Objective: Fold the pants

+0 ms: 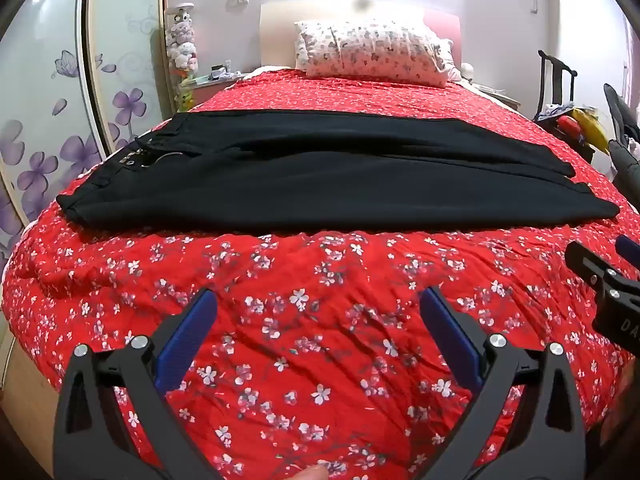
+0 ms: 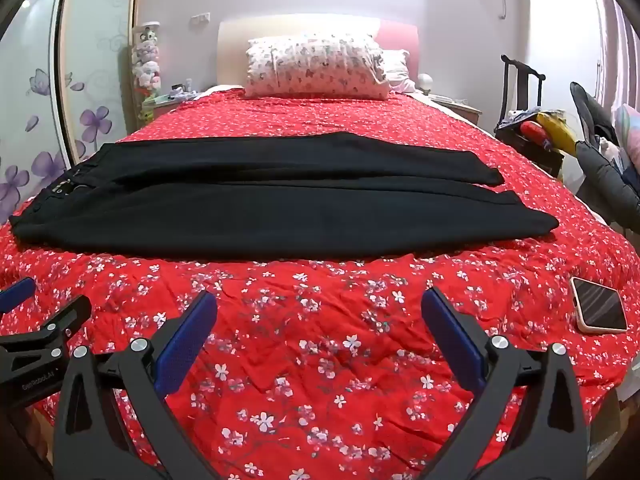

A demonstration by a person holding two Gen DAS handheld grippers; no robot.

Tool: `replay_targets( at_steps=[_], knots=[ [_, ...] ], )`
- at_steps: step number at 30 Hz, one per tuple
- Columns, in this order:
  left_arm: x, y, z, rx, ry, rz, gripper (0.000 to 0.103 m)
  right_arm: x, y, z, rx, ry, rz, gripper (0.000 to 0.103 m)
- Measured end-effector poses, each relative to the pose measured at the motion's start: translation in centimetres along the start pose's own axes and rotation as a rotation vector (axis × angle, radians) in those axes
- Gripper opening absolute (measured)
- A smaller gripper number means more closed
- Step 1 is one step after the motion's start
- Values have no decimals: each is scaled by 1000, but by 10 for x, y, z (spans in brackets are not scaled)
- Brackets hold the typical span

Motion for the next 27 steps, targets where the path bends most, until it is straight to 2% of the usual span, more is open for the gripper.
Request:
replay_targets(
  at_steps=[27],
  knots=[
    [0,0,0,-4,-4,3,101,0,2,0,3,-2,1,102]
  ],
)
Point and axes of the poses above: each gripper's, at about its wrist camera, not at the fingertips, and x roughly the way its jaws point, y to its right, z to its underside, the point moved 5 cm from there along x, roughly the way its jaws point, and after that the axes turned 5 degrees about -y, right-handed, at the moved point
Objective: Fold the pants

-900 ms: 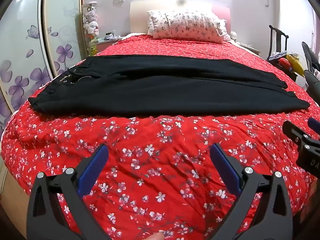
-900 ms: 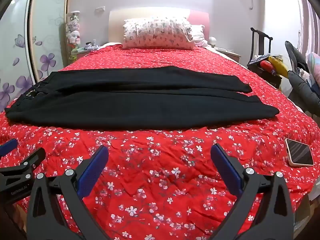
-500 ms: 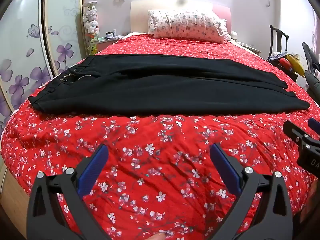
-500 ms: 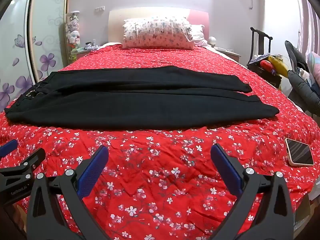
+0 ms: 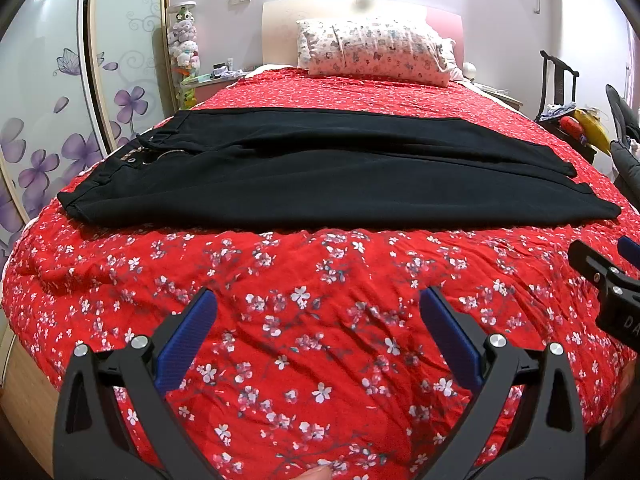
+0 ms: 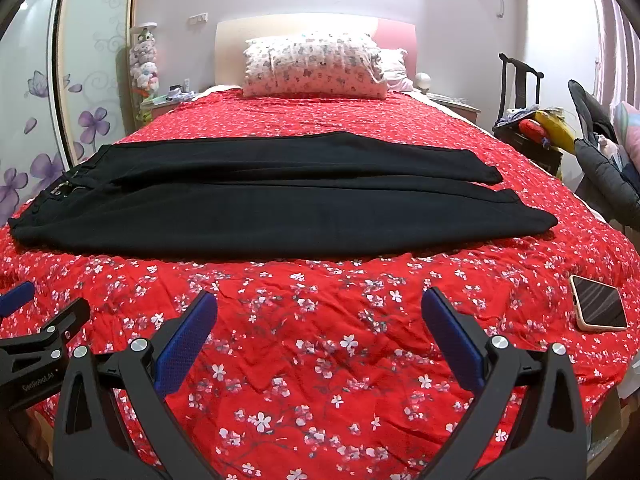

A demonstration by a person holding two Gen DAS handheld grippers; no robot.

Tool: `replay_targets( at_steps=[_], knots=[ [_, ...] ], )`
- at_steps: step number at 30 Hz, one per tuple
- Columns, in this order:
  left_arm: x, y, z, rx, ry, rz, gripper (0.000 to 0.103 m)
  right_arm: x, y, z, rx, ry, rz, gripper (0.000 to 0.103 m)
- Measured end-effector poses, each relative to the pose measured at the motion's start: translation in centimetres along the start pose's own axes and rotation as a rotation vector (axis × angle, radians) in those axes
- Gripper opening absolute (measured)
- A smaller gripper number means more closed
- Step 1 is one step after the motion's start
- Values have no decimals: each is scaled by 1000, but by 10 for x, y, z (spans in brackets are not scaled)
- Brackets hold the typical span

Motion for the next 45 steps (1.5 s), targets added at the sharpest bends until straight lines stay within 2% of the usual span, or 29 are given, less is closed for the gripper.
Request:
replay_targets(
  at_steps=[45],
  knots=[
    [0,0,0,-3,-1,3,101,1,3,1,7,-1,-3,102]
  ],
)
Point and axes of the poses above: each gripper's, at about its wrist camera, not at the fingertips, and x roughly the way its jaws point, y to its right, z to its underside, the point moved 5 cm from there along x, roughly the way its jaws point, and after that the axes turned 5 degrees about -y, right-handed, at the moved point
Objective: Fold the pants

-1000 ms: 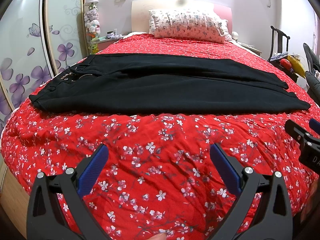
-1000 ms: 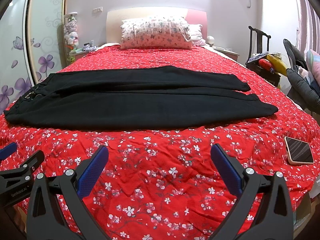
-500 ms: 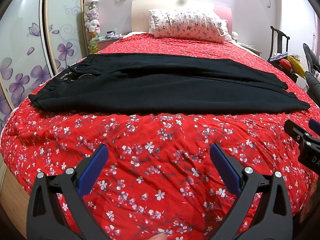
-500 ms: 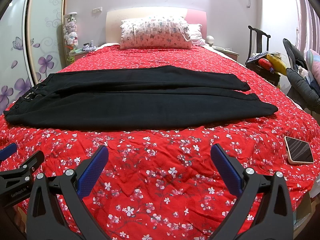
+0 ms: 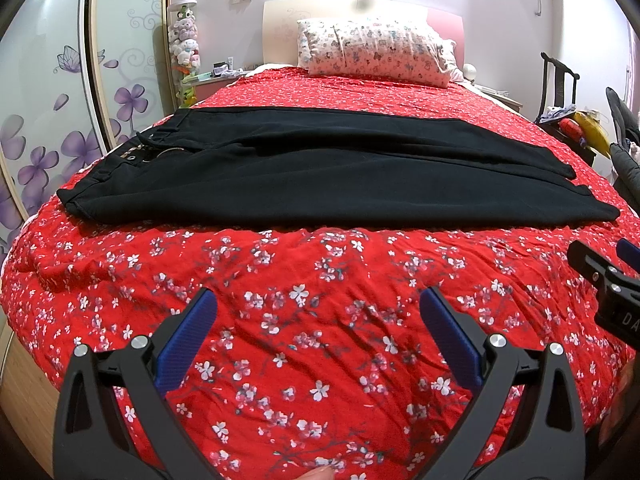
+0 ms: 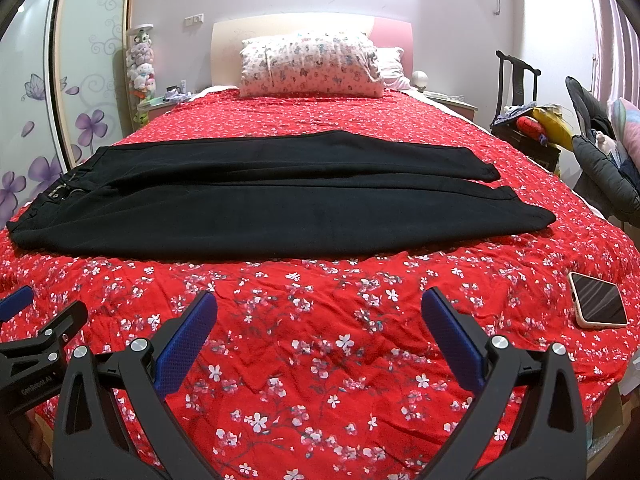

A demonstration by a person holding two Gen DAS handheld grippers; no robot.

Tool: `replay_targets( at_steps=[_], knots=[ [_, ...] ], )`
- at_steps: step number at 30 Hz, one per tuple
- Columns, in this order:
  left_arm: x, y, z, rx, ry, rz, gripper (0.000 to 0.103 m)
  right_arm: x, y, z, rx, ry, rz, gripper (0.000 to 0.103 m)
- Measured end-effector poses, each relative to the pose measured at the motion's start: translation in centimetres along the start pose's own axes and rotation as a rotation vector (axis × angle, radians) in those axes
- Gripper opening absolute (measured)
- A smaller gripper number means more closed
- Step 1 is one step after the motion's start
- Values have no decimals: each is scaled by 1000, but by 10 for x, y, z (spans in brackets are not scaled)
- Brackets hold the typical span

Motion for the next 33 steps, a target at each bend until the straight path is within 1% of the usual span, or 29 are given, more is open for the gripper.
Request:
replay_targets(
  at_steps=[18,20,33],
  knots=[
    [-1,0,2,0,-1,2,101,-1,-6,-1,1,-2,0,102],
    [-1,2,2,2,0,3,101,2,2,0,2,-2,0,102],
    [0,9,-2,5,-1,8,101,2,3,0,5,-4,-3,102]
  ],
)
Point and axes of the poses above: each gripper's, at about its wrist camera, not at the fingertips, and x roughly the way its jaws point, y to its right, z to its underside, the point moved 5 cm from there along x, roughly the way its jaws point, and after that the axes turned 5 degrees about -y, right-handed, at the moved point
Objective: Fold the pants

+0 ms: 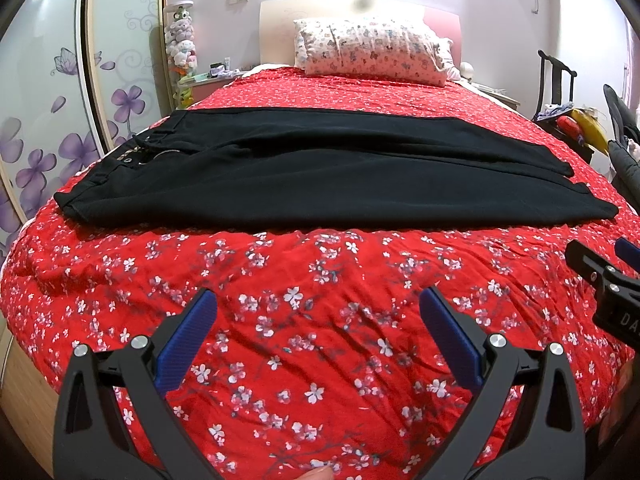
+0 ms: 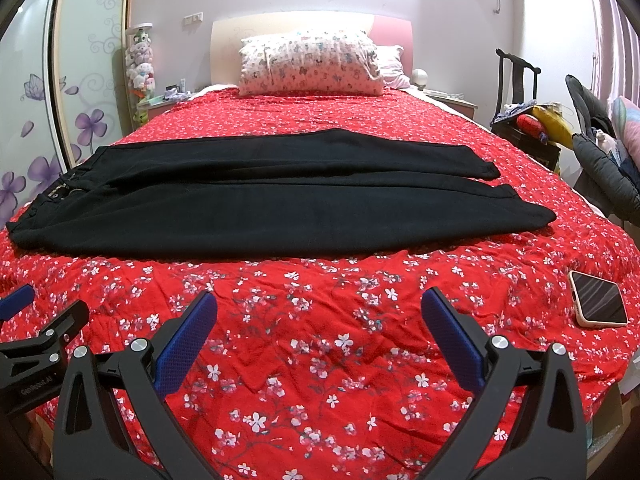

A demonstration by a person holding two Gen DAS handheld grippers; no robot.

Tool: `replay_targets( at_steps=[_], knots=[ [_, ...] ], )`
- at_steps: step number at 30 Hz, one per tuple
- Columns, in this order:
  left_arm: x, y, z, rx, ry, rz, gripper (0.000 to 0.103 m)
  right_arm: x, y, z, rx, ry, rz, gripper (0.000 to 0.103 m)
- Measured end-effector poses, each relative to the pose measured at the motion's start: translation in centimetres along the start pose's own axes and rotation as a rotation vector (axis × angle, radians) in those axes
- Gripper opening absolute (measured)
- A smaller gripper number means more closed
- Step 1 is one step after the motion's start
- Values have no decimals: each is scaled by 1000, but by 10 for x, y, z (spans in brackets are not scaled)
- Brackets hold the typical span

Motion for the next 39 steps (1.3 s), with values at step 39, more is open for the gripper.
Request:
replay_targets(
  at_steps=[39],
  knots=[
    [72,10,-43,-21,-135,81,101,269,332,-228,650,-149,-122,74]
  ],
)
Point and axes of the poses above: each gripper's, at about its wrist camera, not at the fingertips, and x roughly the way its jaws point, y to its right, z to its underside, the point moved 5 cm from there along x, roughly the way its jaws point, and after that the axes turned 5 degrees about -y, right-handed, at the moved point
